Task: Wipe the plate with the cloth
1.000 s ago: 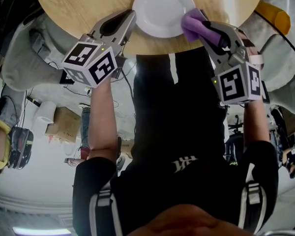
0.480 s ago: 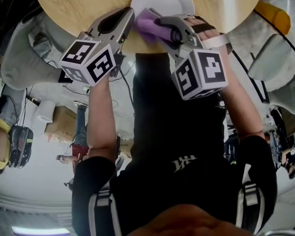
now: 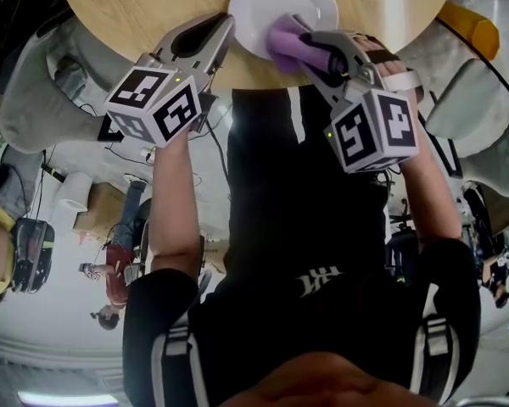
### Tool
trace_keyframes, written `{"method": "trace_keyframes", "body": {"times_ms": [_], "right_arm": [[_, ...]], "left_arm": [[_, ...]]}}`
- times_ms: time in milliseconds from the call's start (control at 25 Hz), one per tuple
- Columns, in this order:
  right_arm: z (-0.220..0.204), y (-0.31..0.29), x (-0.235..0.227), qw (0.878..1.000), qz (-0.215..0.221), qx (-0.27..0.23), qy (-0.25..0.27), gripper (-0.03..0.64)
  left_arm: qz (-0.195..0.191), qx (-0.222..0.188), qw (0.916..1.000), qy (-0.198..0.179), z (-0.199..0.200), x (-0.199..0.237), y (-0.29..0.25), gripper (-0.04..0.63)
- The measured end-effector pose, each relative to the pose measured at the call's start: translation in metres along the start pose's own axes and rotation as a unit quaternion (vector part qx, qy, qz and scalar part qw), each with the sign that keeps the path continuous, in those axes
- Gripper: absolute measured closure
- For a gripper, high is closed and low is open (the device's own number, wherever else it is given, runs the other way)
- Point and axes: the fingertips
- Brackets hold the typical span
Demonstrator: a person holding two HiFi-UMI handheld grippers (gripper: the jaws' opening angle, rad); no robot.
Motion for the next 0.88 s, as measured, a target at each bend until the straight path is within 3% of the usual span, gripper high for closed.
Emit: {"method": "trace_keyframes", "body": {"times_ms": [600, 880], "right_arm": [[-0.040, 0.055, -0.020, 0.996, -0.066, 0.045, -0.044, 0.522], [0.021, 0.021, 0.000, 0.998, -0.025, -0.047, -0.031, 0.522]], "left_arm": [[0.001, -0.001, 1.0000, -0.001, 0.006, 0.005, 0.000, 0.548], [0.005, 0.004, 1.0000, 0.001, 0.006, -0.003, -0.012, 0.549]]}}
Point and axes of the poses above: the fingertips, and each gripper's own axes: y backward along the fingers, x to its left, z out of its top, and after that the axes turned 8 degrees about -x, right-handed
